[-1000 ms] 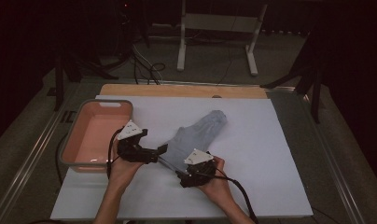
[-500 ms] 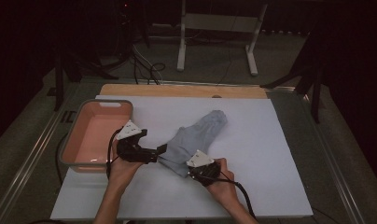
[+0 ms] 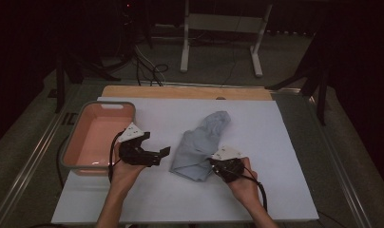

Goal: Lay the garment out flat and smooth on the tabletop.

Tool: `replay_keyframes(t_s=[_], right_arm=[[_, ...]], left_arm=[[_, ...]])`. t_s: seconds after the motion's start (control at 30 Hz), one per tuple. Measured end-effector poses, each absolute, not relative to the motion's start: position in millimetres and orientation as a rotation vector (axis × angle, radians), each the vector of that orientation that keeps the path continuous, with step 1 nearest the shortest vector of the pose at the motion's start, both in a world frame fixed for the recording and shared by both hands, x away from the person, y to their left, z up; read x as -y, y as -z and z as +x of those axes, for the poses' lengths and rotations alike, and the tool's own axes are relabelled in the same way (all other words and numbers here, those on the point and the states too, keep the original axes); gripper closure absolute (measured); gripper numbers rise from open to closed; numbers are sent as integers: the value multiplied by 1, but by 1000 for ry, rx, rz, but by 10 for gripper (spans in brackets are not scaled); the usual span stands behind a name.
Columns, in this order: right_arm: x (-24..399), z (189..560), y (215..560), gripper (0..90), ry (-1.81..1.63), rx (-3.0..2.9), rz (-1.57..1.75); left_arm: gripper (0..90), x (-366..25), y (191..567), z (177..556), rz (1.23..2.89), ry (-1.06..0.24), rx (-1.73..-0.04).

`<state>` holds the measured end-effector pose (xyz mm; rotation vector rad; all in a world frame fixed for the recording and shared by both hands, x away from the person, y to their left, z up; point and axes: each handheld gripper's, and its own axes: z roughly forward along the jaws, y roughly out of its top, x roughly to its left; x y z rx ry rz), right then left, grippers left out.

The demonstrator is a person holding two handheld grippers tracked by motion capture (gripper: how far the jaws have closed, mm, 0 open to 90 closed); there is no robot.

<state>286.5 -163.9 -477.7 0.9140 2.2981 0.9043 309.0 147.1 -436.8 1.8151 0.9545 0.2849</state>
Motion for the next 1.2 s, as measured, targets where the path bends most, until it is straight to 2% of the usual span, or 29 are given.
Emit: replay_keyframes(t_s=[0.17,0.37,0.53,1.2], right_arm=[[188,290,477,774,-919,-2271,999],[200,285,473,519,-985,-2300,969],[201,279,462,394,-1103,-2304,939],[133,286,470,271,-1120,-2366,874]], left_arm=[[3,-145,438,309,1819,-279,-954],[3,-145,439,309,1821,-279,-954],[3,-146,438,309,1817,-279,-955],[2,-146,437,308,1808,-281,-954]])
